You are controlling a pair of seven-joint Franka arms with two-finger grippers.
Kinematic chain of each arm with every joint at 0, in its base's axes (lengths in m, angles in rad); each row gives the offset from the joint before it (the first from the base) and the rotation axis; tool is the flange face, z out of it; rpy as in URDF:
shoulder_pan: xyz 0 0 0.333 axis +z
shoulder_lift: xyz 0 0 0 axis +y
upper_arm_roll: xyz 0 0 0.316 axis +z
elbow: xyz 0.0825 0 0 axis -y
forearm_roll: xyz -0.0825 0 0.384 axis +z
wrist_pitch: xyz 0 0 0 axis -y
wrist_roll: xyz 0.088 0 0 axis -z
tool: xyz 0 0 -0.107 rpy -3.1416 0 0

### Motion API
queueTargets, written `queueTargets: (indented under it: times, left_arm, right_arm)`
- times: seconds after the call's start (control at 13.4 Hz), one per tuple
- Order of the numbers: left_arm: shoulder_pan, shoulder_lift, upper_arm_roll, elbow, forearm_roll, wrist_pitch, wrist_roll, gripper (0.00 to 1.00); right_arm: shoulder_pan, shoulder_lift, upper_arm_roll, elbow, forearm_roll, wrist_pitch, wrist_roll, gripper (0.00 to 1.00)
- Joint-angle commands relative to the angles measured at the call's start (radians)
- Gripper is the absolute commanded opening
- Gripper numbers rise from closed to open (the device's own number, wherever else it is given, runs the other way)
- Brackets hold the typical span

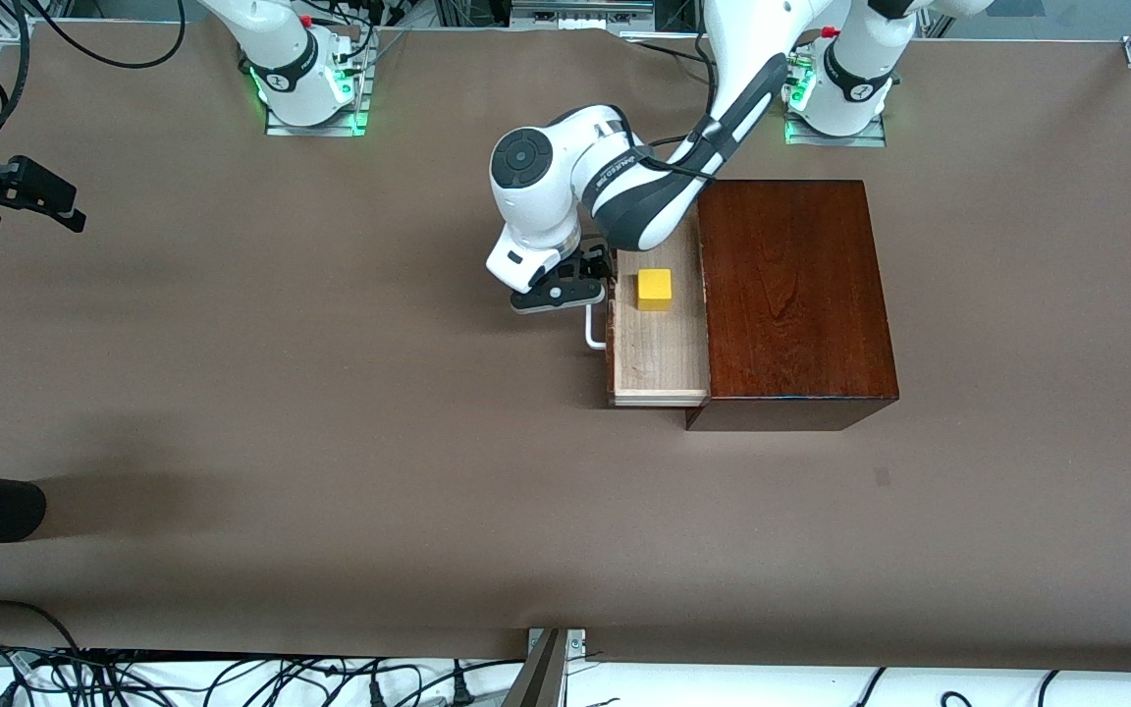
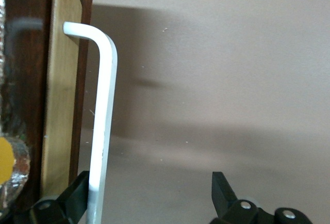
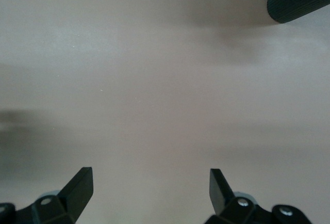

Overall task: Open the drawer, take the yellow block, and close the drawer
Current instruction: 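Pull the drawer out of the box by its handle with the left gripper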

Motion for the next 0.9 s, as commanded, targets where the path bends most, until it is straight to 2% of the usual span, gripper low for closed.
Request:
queueTargets:
  times: [0.0, 0.52, 0.82]
  left_arm:
    - [-0.042, 0.037, 0.006, 0.077, -0.034, 0.007, -0.024, 1.00]
    - [-0.088, 0.067, 0.015, 0.156, -0.060, 0.007, -0.029, 1.00]
    - [-0.087, 0.066, 0.016, 0.149, -0.048, -0.002, -0.030, 1.00]
  right_arm:
    - [-0.001, 0.009, 0.005, 0.020, 0.003, -0.011, 0.010, 1.00]
    - [0.002, 0.007, 0.008, 0.021, 0.006, -0.012, 0.010, 1.00]
    - [0.002, 0.006, 0.053, 0.025, 0.006, -0.012, 0.024, 1.00]
